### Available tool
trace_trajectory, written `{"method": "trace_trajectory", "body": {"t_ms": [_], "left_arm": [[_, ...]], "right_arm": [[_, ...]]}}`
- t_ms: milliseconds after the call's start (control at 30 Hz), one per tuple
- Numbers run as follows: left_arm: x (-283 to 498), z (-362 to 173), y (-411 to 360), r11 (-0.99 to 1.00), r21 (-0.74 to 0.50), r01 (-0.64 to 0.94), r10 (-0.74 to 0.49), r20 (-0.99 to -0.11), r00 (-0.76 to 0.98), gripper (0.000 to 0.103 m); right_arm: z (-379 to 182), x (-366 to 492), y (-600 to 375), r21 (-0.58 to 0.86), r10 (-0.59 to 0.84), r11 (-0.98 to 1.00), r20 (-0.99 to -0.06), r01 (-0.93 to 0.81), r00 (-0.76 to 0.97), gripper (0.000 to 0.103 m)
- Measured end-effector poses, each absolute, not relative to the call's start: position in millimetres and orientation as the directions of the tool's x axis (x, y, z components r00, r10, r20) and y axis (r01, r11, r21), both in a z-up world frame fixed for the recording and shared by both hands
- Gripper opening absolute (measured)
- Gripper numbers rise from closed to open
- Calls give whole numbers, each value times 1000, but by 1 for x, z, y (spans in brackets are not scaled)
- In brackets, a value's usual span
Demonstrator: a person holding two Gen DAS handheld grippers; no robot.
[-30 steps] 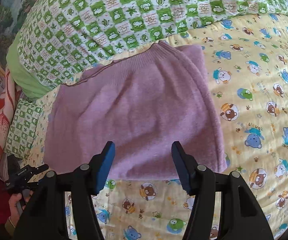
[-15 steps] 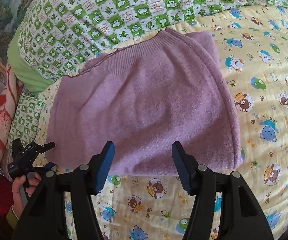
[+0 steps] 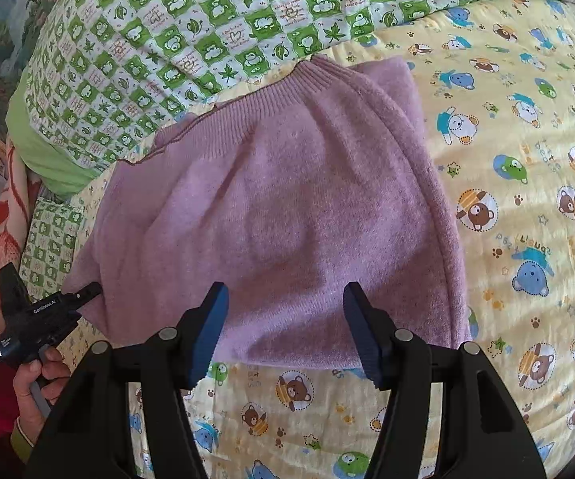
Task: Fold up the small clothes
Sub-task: 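Grasp the sweater edge with the left gripper while the right gripper grasps the other edge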
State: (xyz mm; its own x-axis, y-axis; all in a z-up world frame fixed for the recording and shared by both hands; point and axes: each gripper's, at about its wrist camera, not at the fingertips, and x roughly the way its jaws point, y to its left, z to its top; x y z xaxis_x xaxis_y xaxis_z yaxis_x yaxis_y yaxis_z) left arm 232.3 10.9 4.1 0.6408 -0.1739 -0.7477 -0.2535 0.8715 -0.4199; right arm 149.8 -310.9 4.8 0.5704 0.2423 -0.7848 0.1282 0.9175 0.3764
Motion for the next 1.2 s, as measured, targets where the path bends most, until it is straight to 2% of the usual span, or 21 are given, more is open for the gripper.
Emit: {"method": "trace_trajectory", "body": {"t_ms": [167,333,433,600,667,833,900,933,1000,1033,1067,1200], "left_arm": [[250,24,-60,940,-340,-27,-241,-719,651,11],[260,-6,-111,943,-318,97,-313,-755,576,11],[265,-28,-121,944,-313,101,-317,-787,528,11],[270,-32,-112,931,-355,89,-348,-782,517,11],[269,-32,-108,926,-366,88,-357,-780,515,11],[269,-32,-99,920,-384,81,-370,-776,510,11],[269,-31,-97,919,-386,79,-369,-775,512,11],[268,-31,-94,920,-385,79,-369,-775,513,11],[266,-28,-90,921,-382,78,-365,-774,516,11],[265,-25,-89,920,-383,79,-366,-773,518,11],[266,-22,-89,919,-385,79,-368,-771,519,11],[267,0,-93,907,-402,124,-403,-743,534,11]], "right_arm": [[15,172,-318,428,296,898,-757,99,582,61],[18,215,-325,499,374,863,-730,73,573,61],[15,242,-322,567,456,823,-699,39,551,61],[7,288,-296,648,584,760,-647,-49,491,63],[4,303,-284,664,617,743,-633,-84,468,66],[-12,340,-253,704,680,702,-615,-110,400,66],[-20,353,-241,697,677,710,-636,-101,370,66],[-21,357,-236,697,681,709,-637,-108,360,64],[-22,363,-225,706,702,695,-627,-135,337,44],[-20,365,-220,694,695,706,-637,-144,333,38],[-17,365,-215,680,687,716,-646,-158,332,23],[7,357,-214,657,678,727,-640,-201,361,18]]}}
